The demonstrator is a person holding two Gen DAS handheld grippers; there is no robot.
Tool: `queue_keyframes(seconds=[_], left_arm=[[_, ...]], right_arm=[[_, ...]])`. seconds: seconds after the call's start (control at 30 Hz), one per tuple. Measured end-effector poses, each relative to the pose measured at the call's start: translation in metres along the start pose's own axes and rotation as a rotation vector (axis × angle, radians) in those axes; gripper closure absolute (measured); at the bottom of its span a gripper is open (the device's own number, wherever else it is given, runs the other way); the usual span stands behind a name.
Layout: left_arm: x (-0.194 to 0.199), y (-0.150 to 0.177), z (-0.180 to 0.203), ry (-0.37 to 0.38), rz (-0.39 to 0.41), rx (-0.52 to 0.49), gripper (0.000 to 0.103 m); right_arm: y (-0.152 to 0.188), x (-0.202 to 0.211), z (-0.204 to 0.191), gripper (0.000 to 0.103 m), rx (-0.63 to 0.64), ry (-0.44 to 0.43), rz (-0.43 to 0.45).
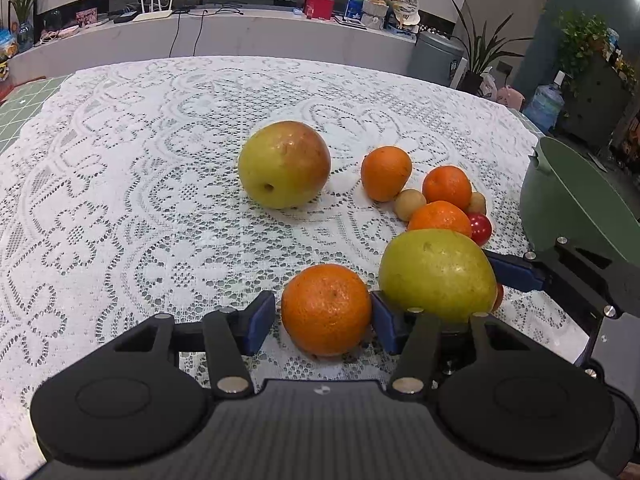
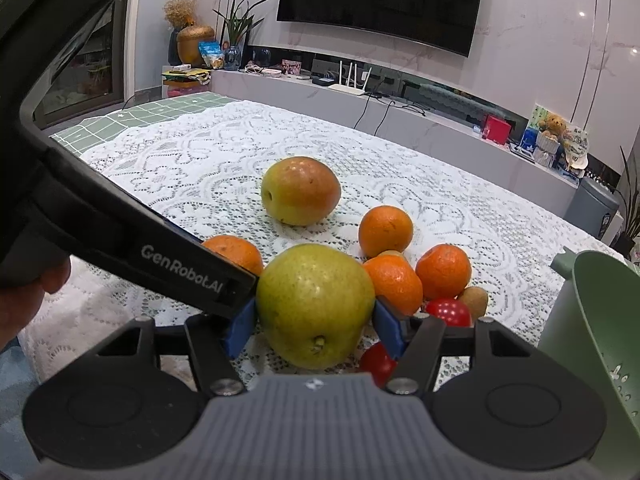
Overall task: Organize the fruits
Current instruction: 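Close the left gripper on the orange while the right gripper closes on the pear, then carry the orange in the left gripper while the right gripper carries the pear over the colander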
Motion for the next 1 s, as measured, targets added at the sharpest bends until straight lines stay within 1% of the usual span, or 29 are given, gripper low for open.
queue_keyframes(seconds=[0.03, 0.13, 0.2, 0.27, 0.43, 0.5, 0.67, 0.8, 0.9, 1.0], left_arm=[[0.001, 0.000, 0.000, 0.013, 0.001, 0.006, 0.050], [0.003, 0.002, 0.001, 0.016, 0.007, 0.011, 0.051], [0.007, 0.002, 0.001, 0.019, 0.029, 0.015, 0.051], [0.014, 0.001, 0.001, 0.018, 0.056, 0.019, 0.051], [0.031, -0.002, -0.002, 0.021, 0.084, 0.067, 0.051], [0.041, -0.003, -0.001, 0.021, 0.103, 0.070, 0.051], [0.065, -0.011, 0.013, 0.022, 0.135, 0.045, 0.051], [0.079, -0.019, 0.032, 0.057, 0.155, 0.013, 0.051], [0.087, -0.028, 0.053, 0.089, 0.170, -0.040, 0.051], [0.088, -0.039, 0.081, 0.127, 0.167, -0.117, 0.051]], right_arm=[[0.000, 0.000, 0.000, 0.043, -0.003, 0.001, 0.003], [0.001, 0.004, -0.001, 0.043, -0.001, 0.008, 0.017], [0.000, 0.008, -0.002, 0.043, 0.002, 0.007, 0.029], [-0.001, 0.013, -0.002, 0.043, 0.005, 0.010, 0.043], [-0.004, 0.027, -0.002, 0.043, 0.009, 0.029, 0.058], [-0.005, 0.036, 0.000, 0.043, 0.001, 0.040, 0.068], [-0.012, 0.069, 0.010, 0.043, -0.023, 0.076, 0.117], [-0.016, 0.100, 0.029, 0.043, -0.079, 0.133, 0.140], [-0.016, 0.124, 0.051, 0.043, -0.142, 0.186, 0.142], [-0.015, 0.143, 0.074, 0.043, -0.194, 0.229, 0.123]])
Point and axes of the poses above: each gripper's, at about its wrist camera, not at the fingertips, and x roughly against the way its jaws point, z to its right, y to its underside, the point moved 1 cm from there along -x, roughly the way its jaws point
